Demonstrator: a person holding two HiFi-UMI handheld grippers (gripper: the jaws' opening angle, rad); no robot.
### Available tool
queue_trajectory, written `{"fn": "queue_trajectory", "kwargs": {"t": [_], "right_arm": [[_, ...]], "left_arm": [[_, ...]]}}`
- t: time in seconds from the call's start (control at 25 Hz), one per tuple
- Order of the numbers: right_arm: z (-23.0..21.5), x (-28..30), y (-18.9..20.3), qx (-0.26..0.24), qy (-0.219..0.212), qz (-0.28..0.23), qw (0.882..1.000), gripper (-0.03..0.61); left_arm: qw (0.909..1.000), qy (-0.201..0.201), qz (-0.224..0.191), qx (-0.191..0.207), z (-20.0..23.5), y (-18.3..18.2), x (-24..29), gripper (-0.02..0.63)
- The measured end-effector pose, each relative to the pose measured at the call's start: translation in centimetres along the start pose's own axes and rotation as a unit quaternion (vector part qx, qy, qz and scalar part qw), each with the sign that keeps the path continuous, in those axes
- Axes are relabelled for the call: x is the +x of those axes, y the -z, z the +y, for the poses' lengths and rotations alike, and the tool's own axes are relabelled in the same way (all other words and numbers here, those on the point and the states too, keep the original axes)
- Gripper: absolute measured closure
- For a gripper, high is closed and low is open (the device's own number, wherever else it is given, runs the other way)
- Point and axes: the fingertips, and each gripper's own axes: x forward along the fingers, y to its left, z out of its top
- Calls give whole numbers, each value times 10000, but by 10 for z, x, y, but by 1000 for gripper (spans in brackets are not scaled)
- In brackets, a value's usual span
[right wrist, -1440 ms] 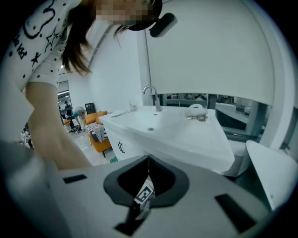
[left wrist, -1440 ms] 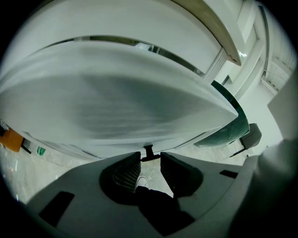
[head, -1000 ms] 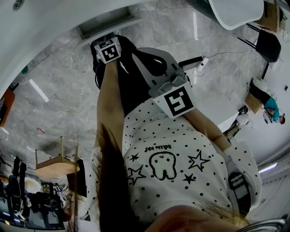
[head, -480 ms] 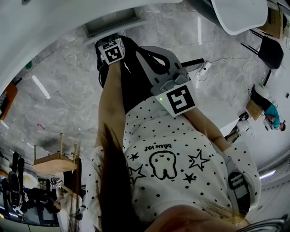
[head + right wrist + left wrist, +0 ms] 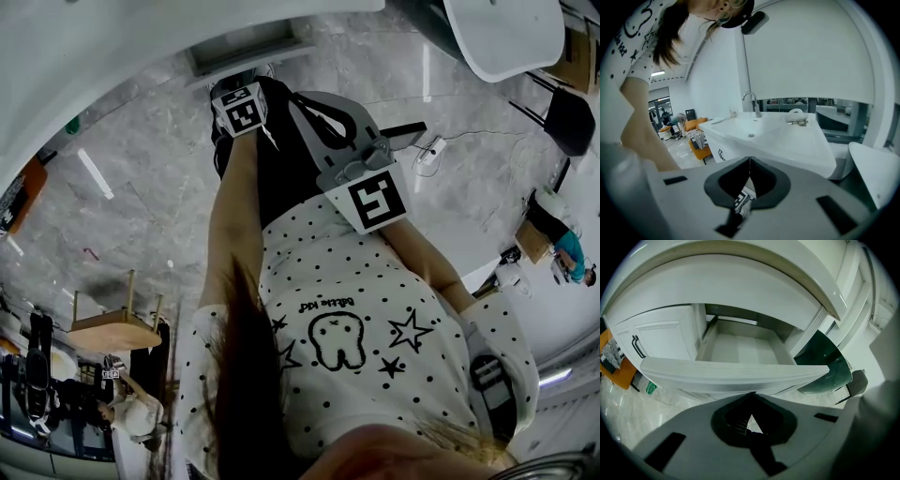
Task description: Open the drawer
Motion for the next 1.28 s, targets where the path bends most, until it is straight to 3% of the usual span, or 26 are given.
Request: {"fn": "queue_trajectory", "kwargs": {"t": [1.12,1.28], "right_arm": [[-19,-17,-25,49,-170,-297,9994,565],[-21,-20,-31,-9,-133,-357,9993,565]], "left_arm": [[9993,-186,310,-25,-16,-22,-63,609],[9998,-130,132,-24,-18,-38,-71,609]]}}
